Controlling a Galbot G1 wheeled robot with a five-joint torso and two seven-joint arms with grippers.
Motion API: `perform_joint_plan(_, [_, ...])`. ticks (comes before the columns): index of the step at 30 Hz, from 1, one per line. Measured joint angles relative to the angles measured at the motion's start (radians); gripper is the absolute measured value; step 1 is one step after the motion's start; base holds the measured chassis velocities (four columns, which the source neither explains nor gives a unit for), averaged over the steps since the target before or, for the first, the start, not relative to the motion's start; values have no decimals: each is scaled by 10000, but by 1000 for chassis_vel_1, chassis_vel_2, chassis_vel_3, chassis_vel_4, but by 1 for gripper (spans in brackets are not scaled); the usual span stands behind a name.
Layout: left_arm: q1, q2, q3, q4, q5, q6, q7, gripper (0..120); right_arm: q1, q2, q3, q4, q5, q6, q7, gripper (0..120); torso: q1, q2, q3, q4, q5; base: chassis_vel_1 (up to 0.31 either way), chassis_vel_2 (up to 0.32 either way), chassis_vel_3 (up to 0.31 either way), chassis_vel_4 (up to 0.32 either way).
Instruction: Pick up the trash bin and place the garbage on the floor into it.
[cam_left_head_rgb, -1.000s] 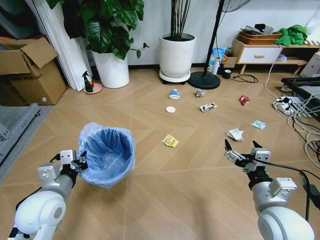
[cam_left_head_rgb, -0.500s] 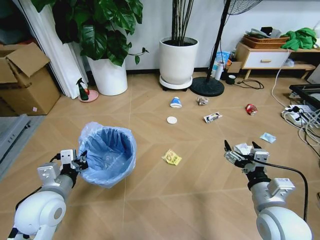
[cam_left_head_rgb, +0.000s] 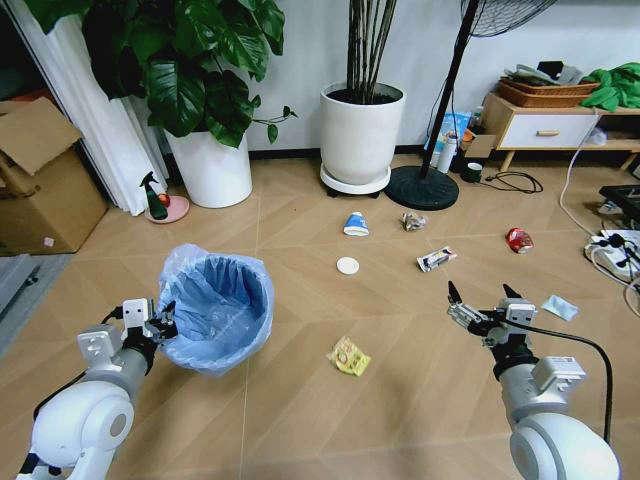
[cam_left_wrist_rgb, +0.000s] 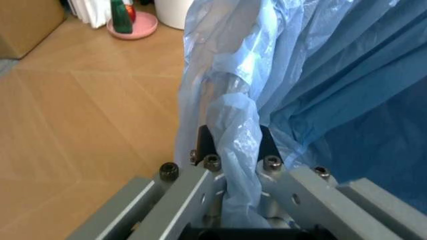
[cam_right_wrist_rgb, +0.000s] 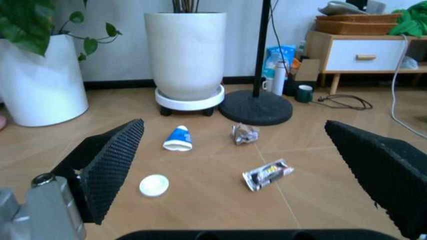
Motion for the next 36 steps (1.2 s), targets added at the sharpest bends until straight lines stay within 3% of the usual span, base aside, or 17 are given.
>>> perform_joint_plan(15, [-25, -16, 10, 70, 10, -22, 26, 0, -14, 64, -93, -134, -130, 51, 17, 100, 1, 0, 2, 2, 9, -229, 230, 234, -233])
perform_joint_plan(17, [-4, -23, 12, 66, 7, -25, 25, 0, -28, 41, -170, -254, -147, 52, 3, 100, 3, 0, 3, -1, -5, -191, 152, 186, -166])
perform_joint_plan(25, [50, -6, 13, 12, -4, -26, 17, 0, 62, -504, -952, -1188, 143, 35, -31, 100, 0, 0, -1, -1, -4, -19, 25, 27, -8])
perform_joint_plan(26, [94, 28, 12, -23, -13, -26, 8, 0, 140, -901, -1503, -1790, 433, 23, 13, 100, -2, 0, -1, 1, 10, 71, -45, -59, 59])
perform_joint_plan(29, [149, 72, -14, -50, -34, -26, -6, 0, 283, -1433, -2111, -2437, 786, 29, 13, 100, -3, 0, -2, 2, -2, 58, -49, -59, 51])
perform_joint_plan(31, [215, 141, -68, -76, -47, -26, -23, 0, 651, -2563, -3079, -3402, 1668, 29, -23, 100, -3, 0, -1, 1, 7, 0, 0, 0, 0])
perform_joint_plan(32, [215, 141, -68, -76, -47, -26, -23, 0, 651, -2563, -3079, -3402, 1668, 29, -23, 100, -3, 0, -1, 1, 7, 0, 0, 0, 0])
perform_joint_plan(36, [218, 134, -42, -80, -53, -26, -71, 0, 993, -4165, -3631, -3539, 3586, -405, -724, 100, 0, 0, 1, 2, 3, 0, 0, 0, 0])
